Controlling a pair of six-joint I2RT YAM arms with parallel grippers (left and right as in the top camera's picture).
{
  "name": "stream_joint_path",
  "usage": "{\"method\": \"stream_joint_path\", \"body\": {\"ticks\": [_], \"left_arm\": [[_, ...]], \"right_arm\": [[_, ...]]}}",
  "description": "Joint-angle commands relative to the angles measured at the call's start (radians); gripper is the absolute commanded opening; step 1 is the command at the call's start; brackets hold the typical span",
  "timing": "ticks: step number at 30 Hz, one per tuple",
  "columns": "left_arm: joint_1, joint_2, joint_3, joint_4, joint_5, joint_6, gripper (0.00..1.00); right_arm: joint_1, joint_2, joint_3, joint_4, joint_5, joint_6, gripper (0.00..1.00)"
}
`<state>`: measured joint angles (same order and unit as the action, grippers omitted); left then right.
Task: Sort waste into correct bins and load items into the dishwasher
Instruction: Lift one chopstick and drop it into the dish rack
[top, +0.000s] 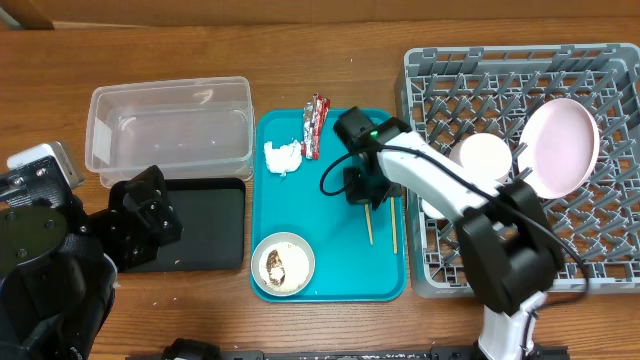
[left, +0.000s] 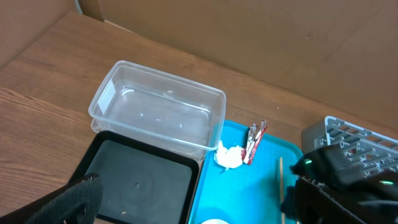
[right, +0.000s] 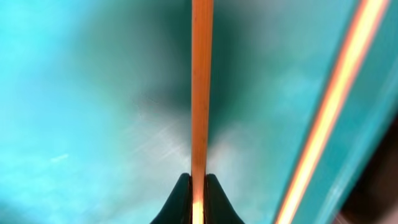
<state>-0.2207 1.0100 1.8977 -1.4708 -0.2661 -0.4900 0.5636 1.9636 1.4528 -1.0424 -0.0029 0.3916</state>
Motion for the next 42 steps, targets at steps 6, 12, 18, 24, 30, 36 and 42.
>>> {"method": "stream_joint_path", "body": {"ticks": [6, 12, 18, 24, 30, 36, 42], "left_arm": [[0.007, -0.002, -0.002, 0.001, -0.003, 0.022, 1.00], [0.007, -0.002, -0.002, 0.001, -0.003, 0.022, 1.00], [0.007, -0.002, -0.002, 0.001, -0.003, 0.022, 1.00], [0.007, -0.002, -0.002, 0.001, -0.003, 0.022, 1.00], [0.007, -0.002, -0.002, 0.001, -0.003, 0.022, 1.00], [0.007, -0.002, -0.002, 0.001, -0.003, 0.022, 1.00], [0.007, -0.002, -0.002, 0.001, -0.003, 0.022, 1.00]], "right_arm": [[-0.071, -0.343, 0.114, -0.013, 0.232, -0.016, 0.04], [-0.195, -0.314, 0.110, 0.040, 0.229, -0.140, 0.04], [-0.278, -0.227, 0.110, 0.122, 0.224, -0.270, 0.04], [-0.323, -0.171, 0.110, 0.114, 0.178, -0.270, 0.04], [-0.310, -0.170, 0.110, 0.087, 0.098, -0.295, 0.08], [-0.296, -0.187, 0.113, 0.070, 0.098, -0.287, 0.47], [-0.193, -0.228, 0.113, 0.016, 0.078, -0.256, 0.48]]}}
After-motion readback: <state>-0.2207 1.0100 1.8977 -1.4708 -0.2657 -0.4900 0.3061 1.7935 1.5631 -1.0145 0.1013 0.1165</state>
